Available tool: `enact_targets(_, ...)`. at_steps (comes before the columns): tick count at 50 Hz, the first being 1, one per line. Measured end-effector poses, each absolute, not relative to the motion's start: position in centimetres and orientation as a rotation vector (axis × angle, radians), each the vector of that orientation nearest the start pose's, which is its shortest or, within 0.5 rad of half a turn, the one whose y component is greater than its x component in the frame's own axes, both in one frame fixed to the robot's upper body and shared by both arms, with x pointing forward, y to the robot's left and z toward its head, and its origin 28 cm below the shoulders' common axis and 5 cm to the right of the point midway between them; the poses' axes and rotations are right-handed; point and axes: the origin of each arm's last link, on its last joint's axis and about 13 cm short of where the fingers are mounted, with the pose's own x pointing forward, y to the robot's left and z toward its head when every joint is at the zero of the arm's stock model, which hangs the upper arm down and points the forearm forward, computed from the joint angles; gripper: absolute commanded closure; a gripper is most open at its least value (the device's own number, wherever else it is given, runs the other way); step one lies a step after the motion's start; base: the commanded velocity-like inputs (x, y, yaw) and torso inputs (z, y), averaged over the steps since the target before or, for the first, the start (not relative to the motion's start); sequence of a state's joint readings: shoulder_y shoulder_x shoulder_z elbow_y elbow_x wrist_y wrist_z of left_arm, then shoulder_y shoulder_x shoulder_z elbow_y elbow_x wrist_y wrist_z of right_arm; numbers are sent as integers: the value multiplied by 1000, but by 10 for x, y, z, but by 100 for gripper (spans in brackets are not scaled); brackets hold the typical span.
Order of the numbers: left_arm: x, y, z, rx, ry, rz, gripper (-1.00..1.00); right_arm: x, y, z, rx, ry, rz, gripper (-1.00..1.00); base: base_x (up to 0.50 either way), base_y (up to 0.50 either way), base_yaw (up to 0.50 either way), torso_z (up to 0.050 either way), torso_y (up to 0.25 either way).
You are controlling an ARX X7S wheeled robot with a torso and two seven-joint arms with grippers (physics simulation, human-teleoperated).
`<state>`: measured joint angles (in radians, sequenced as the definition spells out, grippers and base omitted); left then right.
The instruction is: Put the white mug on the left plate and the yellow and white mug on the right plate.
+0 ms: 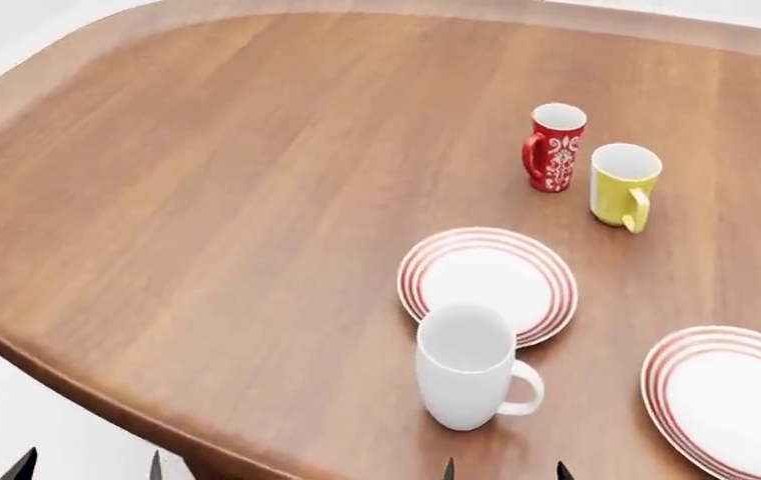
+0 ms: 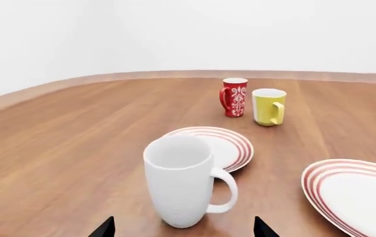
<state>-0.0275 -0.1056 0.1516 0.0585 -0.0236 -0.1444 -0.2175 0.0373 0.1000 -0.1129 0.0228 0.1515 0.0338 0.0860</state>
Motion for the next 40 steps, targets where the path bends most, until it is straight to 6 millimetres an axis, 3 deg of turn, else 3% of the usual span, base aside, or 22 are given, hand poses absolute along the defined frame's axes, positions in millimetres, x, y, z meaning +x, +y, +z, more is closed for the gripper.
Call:
enact_targets(4,214,201,20,103,57,70,-100,217,-96,12,38,38,30,-100,23,-75,0,0,0)
enact_targets(31,213,205,27,97,43,82,-100,212,-97,21,112,-24,63,-100,150,-477,0,0,0)
enact_targets(40,214,216,37,62,30,127,-100,213,-101,22,123,-18,23,-100,265,83,0,0,0)
